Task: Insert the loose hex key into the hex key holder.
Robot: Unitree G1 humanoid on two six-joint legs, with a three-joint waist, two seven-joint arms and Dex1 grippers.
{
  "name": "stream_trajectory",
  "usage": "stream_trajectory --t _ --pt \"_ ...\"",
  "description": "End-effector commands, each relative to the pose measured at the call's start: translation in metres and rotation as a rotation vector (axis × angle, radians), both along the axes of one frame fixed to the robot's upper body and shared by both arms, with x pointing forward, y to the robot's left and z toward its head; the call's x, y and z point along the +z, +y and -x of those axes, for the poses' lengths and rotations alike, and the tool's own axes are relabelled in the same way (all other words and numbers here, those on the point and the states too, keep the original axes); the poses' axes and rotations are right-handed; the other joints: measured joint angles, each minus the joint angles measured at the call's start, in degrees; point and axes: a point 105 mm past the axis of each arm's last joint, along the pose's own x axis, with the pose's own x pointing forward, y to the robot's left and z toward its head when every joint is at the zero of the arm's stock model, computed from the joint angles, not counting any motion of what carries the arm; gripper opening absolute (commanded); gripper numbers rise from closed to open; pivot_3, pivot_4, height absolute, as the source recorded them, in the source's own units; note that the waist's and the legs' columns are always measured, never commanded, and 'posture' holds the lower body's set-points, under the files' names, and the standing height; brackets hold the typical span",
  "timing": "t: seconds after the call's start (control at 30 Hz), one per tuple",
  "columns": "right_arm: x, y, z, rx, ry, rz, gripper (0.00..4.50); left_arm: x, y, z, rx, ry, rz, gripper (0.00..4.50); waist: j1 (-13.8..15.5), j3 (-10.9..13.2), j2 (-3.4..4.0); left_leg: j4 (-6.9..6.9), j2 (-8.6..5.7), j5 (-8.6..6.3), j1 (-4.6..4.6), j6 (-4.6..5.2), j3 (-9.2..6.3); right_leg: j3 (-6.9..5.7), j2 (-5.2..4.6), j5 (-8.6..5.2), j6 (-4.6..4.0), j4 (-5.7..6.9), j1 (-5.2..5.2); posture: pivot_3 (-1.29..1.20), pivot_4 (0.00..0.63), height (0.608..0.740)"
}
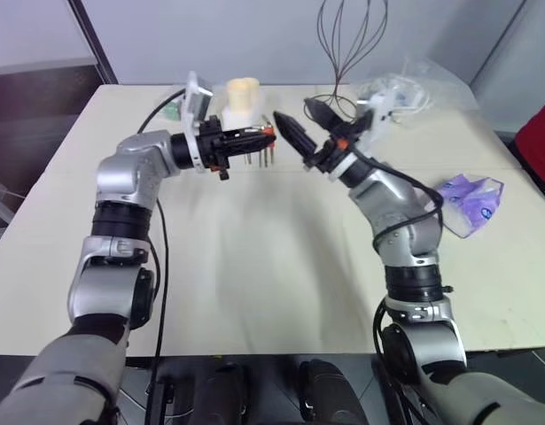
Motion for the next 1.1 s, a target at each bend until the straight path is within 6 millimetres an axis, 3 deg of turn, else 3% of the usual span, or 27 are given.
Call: stream_trajectory --t 0.03,0.17,0.33,0.63,0.93,1.1 --pt "0.017 -0.009 0.020 0.033 -0.082 0.022 4.45 0.004 0.007 0.002 0.011 -0.027 -0.004 0.00 0.0 0.0 0.00 0.00 0.00 0.00 0.00 0.00 0.00 0.00 0.00 0.00 0.00 0.00 0.00 0.00 0.150 0.740" --pt "-0.002 -0.007 0.043 0.118 -0.113 0.281 4.45 -0.016 0.022 0.003 0.046 0.101 0.020 0.00 0.0 0.0 0.00 0.00 0.00 -0.01 0.00 0.02 0.01 0.00 0.00 0.00 0.00 -0.01 0.01 0.00 0.150 0.740" --pt "-0.038 -0.004 0.065 0.213 -0.136 0.624 4.45 -0.065 0.038 0.010 0.105 0.338 0.007 0.00 -0.1 0.0 0.00 0.01 0.03 -0.03 0.01 0.06 0.03 0.01 0.04 -0.01 0.01 -0.03 0.02 0.00 0.150 0.740" --pt "-0.077 0.001 0.078 0.327 -0.133 0.857 4.45 -0.121 0.048 0.002 0.196 0.553 -0.050 0.00 0.4 0.0 -0.06 0.11 -0.02 -0.03 0.02 0.06 0.00 -0.01 -0.02 -0.01 0.01 -0.10 0.08 0.00 0.150 0.740" --pt "-0.080 0.001 0.076 0.315 -0.133 0.872 4.50 -0.137 0.058 -0.012 0.286 0.541 -0.132 4.46 0.4 0.1 -0.12 0.11 -0.01 -0.03 0.01 0.05 0.00 -0.02 -0.03 -0.01 0.01 -0.10 0.07 0.00 0.150 0.740" --pt "-0.082 -0.010 0.077 0.284 -0.105 0.880 4.50 -0.125 0.110 -0.025 0.516 0.322 -0.296 4.46 0.1 0.1 -0.16 0.10 0.00 -0.02 0.01 0.03 -0.01 -0.02 -0.04 -0.01 0.01 -0.09 0.02 0.00 0.150 0.740"
